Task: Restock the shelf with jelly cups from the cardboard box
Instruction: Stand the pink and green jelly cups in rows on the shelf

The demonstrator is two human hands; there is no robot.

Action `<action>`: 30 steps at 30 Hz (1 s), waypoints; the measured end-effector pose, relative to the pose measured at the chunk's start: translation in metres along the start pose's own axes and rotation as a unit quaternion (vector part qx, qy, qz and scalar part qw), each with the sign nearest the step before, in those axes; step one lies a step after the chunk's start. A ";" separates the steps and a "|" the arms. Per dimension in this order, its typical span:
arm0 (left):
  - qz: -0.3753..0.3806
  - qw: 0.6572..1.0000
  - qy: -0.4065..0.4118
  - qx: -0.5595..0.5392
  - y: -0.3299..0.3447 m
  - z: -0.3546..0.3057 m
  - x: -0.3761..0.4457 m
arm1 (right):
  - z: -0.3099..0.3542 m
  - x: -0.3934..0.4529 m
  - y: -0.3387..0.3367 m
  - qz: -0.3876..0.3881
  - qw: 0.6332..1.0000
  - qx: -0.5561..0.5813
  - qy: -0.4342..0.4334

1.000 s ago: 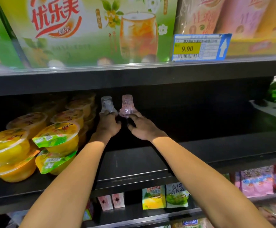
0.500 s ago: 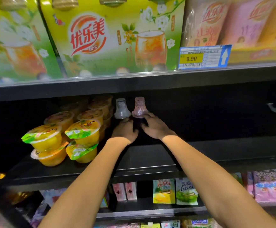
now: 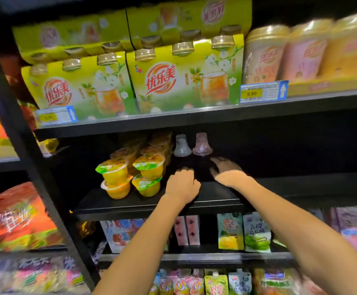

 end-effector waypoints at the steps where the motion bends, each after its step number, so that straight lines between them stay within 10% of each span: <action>1: -0.003 1.000 0.007 -0.004 0.001 -0.006 -0.004 | -0.002 -0.008 -0.002 0.004 1.000 -0.001 0.008; 18: -0.082 0.979 0.160 -0.099 0.054 -0.071 -0.110 | -0.006 -0.204 -0.025 -0.105 0.994 -0.003 -0.017; 30: 0.005 0.971 0.190 -0.143 0.188 -0.039 -0.212 | -0.015 -0.319 0.124 -0.055 0.997 0.044 0.024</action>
Point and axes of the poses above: each hand's wrist, its own x-axis towards the middle knuckle, its own y-axis out of the palm, z = x × y, the point moved 4 cm from there along x, towards the middle knuckle, and after that the axes turned 13 degrees about -x, right-handed, at the moved point
